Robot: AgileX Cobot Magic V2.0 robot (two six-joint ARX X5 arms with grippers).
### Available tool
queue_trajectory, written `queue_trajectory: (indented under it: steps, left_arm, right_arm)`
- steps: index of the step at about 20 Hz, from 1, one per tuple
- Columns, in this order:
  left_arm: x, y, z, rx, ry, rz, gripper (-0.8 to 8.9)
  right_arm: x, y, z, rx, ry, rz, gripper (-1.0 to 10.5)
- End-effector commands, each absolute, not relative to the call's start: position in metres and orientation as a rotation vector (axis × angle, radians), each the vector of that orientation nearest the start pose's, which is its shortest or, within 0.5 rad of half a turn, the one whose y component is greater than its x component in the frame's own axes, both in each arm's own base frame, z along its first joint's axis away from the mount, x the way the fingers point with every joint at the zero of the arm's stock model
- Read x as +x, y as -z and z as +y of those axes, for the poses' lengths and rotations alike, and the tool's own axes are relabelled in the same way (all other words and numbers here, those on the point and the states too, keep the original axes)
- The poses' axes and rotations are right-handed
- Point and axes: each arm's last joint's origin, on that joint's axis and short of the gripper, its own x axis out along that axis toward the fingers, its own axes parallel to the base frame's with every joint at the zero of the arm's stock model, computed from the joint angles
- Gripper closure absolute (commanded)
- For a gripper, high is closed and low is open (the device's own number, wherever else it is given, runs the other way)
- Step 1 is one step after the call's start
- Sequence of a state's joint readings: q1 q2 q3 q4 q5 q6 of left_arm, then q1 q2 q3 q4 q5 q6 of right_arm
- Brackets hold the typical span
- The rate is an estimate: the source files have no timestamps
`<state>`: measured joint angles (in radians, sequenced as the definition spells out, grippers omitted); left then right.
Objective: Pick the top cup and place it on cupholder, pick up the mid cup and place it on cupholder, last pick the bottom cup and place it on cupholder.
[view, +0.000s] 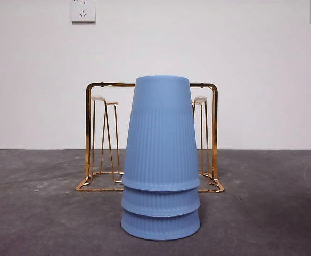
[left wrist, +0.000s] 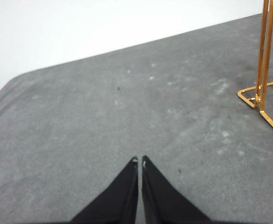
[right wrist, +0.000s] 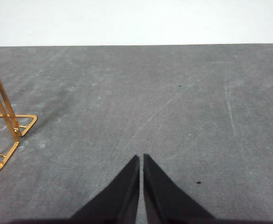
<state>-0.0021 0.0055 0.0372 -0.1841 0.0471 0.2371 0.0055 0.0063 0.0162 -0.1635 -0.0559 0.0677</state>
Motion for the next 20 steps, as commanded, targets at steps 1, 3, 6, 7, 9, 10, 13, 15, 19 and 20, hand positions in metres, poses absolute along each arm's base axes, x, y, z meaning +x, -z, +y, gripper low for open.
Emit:
queue_trajectory:
  steps: [1, 3, 6, 7, 9, 10, 13, 15, 19, 20]
  left_arm:
    - [0.095, -0.16, -0.001, 0.214, 0.058, 0.109, 8.07]
    - [0.095, -0.162, -0.001, 0.108, 0.055, 0.093, 8.07]
    - [0.095, -0.163, -0.002, -0.16, 0.061, 0.097, 8.07]
    - [0.095, -0.163, -0.002, -0.238, 0.058, 0.098, 8.07]
    - [0.095, -0.163, -0.002, -0.35, 0.054, 0.097, 8.07]
    - [0.095, -0.164, -0.002, -0.389, 0.055, 0.095, 8.07]
    - [0.095, -0.166, -0.003, -0.495, 0.068, 0.087, 8.07]
    - [0.095, -0.169, -0.004, -0.521, 0.111, 0.073, 8.07]
    - [0.092, -0.183, -0.005, -0.551, 0.18, 0.057, 8.05]
    - [0.09, -0.188, -0.005, -0.556, 0.182, 0.05, 8.05]
  right_arm:
    - [0.097, -0.155, 0.002, 0.13, -0.061, 0.118, 9.4]
    - [0.097, -0.157, 0.004, 0.241, -0.106, 0.11, 9.4]
    - [0.096, -0.159, 0.005, 0.333, -0.152, 0.109, 9.4]
    - [0.096, -0.159, 0.005, 0.351, -0.156, 0.111, 9.4]
    - [0.096, -0.159, 0.005, 0.376, -0.157, 0.113, 9.4]
    - [0.096, -0.159, 0.005, 0.388, -0.157, 0.113, 9.4]
    - [0.096, -0.161, 0.006, 0.435, -0.192, 0.109, 9.4]
    - [0.096, -0.165, 0.008, 0.469, -0.24, 0.089, 9.4]
    - [0.092, -0.181, 0.008, 0.507, -0.25, 0.064, 9.4]
    - [0.091, -0.187, 0.008, 0.505, -0.253, 0.05, 9.4]
